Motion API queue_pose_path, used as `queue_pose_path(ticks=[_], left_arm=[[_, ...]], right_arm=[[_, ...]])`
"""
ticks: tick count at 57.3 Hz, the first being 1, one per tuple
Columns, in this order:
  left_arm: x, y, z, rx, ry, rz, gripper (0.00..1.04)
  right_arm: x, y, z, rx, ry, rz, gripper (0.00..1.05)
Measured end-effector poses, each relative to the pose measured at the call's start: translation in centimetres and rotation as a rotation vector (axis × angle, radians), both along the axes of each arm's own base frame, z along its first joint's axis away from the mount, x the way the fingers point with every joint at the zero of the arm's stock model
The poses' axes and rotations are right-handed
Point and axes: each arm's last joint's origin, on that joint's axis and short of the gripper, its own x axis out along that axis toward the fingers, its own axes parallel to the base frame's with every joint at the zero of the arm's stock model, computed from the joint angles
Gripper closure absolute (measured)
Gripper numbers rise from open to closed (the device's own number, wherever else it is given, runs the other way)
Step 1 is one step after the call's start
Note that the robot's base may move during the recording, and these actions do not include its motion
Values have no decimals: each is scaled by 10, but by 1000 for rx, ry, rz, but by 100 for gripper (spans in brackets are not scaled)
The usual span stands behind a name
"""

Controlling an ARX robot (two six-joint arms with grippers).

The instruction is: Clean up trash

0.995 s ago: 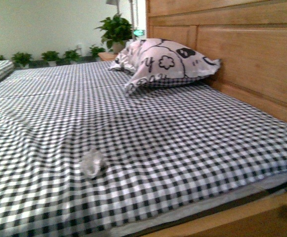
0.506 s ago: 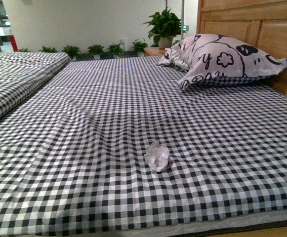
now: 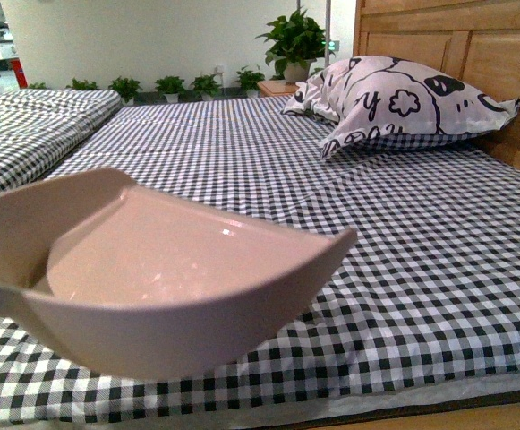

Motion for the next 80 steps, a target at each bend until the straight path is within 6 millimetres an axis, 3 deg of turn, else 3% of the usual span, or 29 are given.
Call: queue_pose_path(ticks=[20,30,80], left_arm=[[15,0,-12,159,-22,-98,77],[20,4,-28,216,-1,-117,77],[52,11,-56,208,39,-139,77]], right_arm=[[0,0,0,0,0,0,85],[0,0,0,0,0,0,85],[0,0,0,0,0,0,85]])
